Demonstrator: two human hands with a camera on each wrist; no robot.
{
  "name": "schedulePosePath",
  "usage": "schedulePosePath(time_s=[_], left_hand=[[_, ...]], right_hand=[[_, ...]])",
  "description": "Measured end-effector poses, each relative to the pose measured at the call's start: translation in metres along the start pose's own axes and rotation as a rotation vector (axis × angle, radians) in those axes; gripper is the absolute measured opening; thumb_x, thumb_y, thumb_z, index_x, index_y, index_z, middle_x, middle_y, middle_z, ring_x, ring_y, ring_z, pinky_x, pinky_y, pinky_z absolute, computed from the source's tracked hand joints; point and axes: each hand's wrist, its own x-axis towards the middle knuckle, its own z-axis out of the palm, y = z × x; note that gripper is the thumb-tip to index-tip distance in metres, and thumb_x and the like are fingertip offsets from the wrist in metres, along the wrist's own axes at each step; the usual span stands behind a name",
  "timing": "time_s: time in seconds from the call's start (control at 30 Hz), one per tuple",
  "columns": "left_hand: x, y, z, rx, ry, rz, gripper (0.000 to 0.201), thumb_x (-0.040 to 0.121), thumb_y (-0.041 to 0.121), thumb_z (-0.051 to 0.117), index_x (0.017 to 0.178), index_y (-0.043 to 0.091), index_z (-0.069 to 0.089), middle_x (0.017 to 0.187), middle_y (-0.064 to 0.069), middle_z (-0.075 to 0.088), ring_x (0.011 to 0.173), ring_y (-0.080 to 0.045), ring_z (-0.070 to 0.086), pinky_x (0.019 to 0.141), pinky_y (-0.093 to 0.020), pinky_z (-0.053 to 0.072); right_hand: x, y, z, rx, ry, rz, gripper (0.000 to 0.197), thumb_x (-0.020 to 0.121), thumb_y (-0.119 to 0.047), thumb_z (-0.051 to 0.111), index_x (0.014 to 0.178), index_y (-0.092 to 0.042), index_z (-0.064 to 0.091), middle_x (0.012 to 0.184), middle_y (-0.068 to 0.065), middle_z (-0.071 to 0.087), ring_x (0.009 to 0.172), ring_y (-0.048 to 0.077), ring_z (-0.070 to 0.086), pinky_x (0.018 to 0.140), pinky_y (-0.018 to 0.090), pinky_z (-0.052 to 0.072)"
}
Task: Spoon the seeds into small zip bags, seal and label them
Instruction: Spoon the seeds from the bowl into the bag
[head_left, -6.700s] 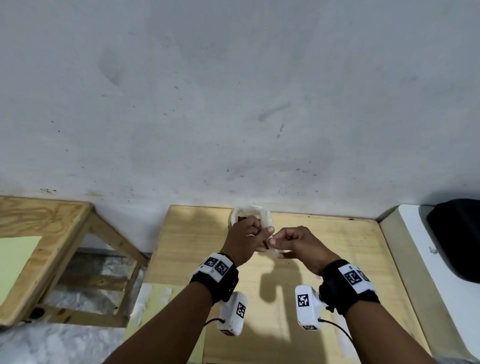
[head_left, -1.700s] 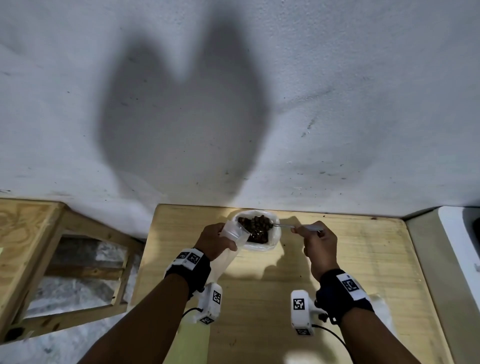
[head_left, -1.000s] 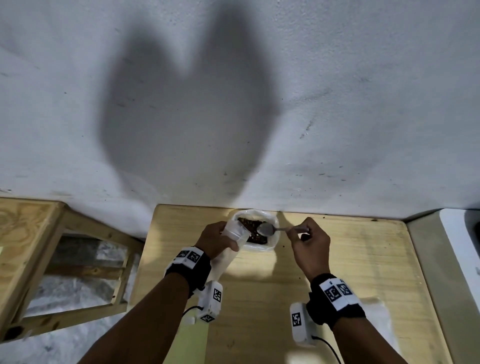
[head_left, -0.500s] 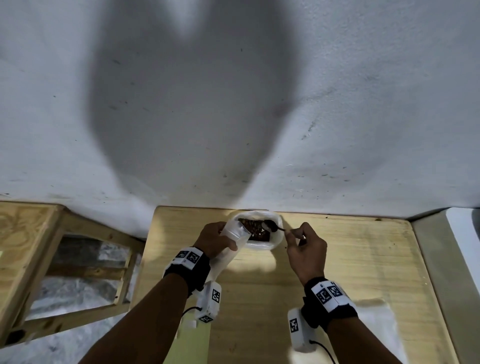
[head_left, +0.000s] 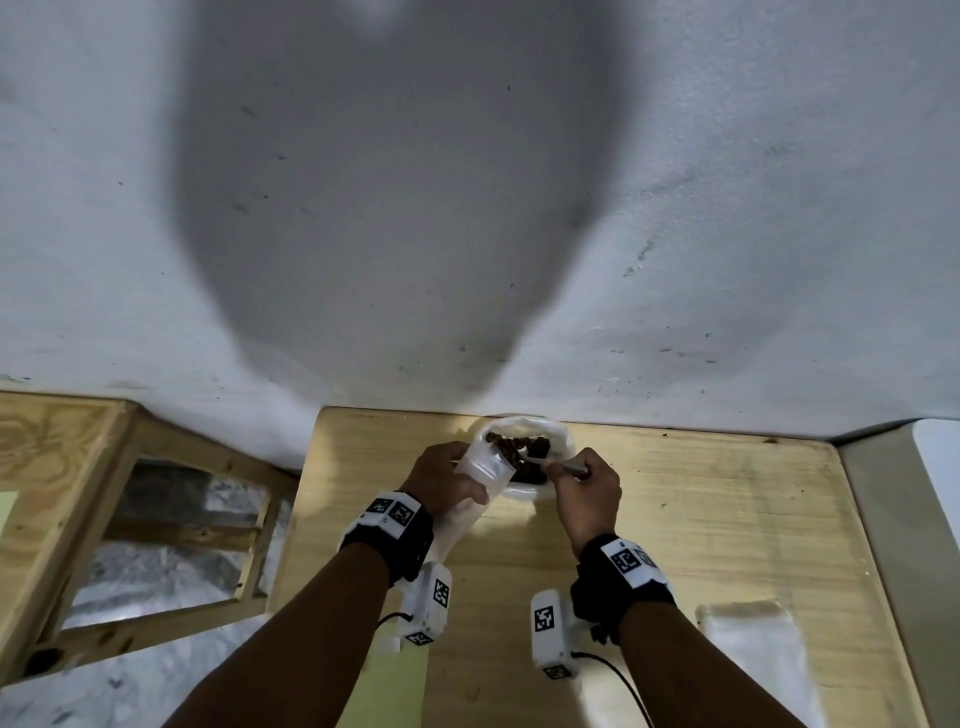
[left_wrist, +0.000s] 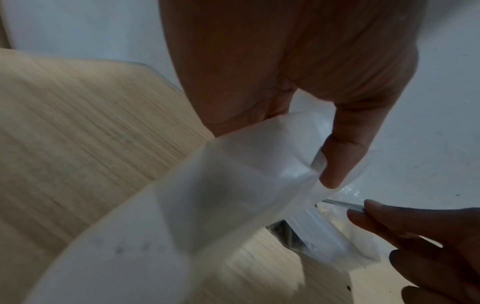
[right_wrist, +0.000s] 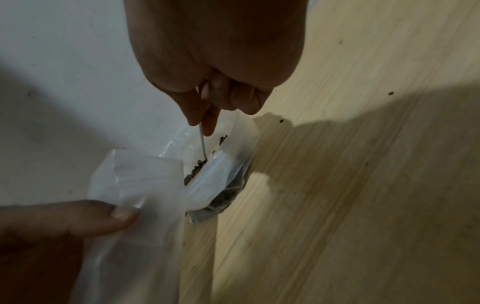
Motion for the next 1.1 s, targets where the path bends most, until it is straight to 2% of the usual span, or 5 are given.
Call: schedulePosePath(time_s=[0.37,0.47,0.57,0.83,1.1], left_hand=[[-0.001,-0.001,-0.001,0.019,0.001,0.014,0.056,0.041,0.024,0.076,0.097,0.020,0.070,0.093,0.002,0.069,0.091,-0.021,0.062,0.075,-0.029,0.048],[-0.002,-0.001,0.000,0.018,0.003,0.013,0.060,0.040,0.024,0.077,0.100,0.023,0.068,0.096,0.003,0.068,0.093,-0.020,0.062,0.074,-0.028,0.047],[-0.005,-0.001,0.002,0.016,0.007,0.013,0.066,0.039,0.023,0.077,0.104,0.023,0.068,0.100,0.002,0.068,0.095,-0.020,0.062,0.075,-0.027,0.046],[-0.006,-0.003,0.006,0.019,0.032,0.031,0.076,0.038,0.025,0.079,0.113,0.018,0.068,0.106,0.000,0.069,0.099,-0.021,0.063,0.075,-0.025,0.046],[-0.012,0.000,0.006,-0.021,0.038,0.023,0.040,0.052,0.002,0.084,0.079,0.026,0.068,0.073,0.007,0.069,0.064,-0.001,0.062,0.052,-0.014,0.044]], right_hand=[[0.009,0.007,-0.029,0.271,0.007,0.236,0.044,0.075,-0.003,0.079,0.049,-0.023,0.049,0.056,-0.001,0.051,0.052,0.014,0.035,0.056,0.027,0.027],[0.010,0.005,-0.043,0.286,0.001,0.220,0.036,0.074,-0.003,0.077,0.055,-0.021,0.053,0.067,0.011,0.053,0.055,0.016,0.034,0.057,0.028,0.025],[0.010,0.000,-0.055,0.295,-0.002,0.179,0.025,0.076,-0.005,0.076,0.069,-0.013,0.054,0.072,0.011,0.044,0.055,0.016,0.029,0.053,0.028,0.023],[-0.003,-0.029,-0.054,0.180,-0.124,-0.081,0.036,0.077,-0.003,0.079,0.063,-0.013,0.047,0.056,-0.003,0.045,0.052,0.013,0.037,0.055,0.027,0.032],[-0.018,-0.040,-0.045,-0.143,-0.247,-0.427,0.035,0.080,-0.009,0.080,0.064,-0.022,0.052,0.065,-0.010,0.067,0.062,0.004,0.058,0.058,0.019,0.042]])
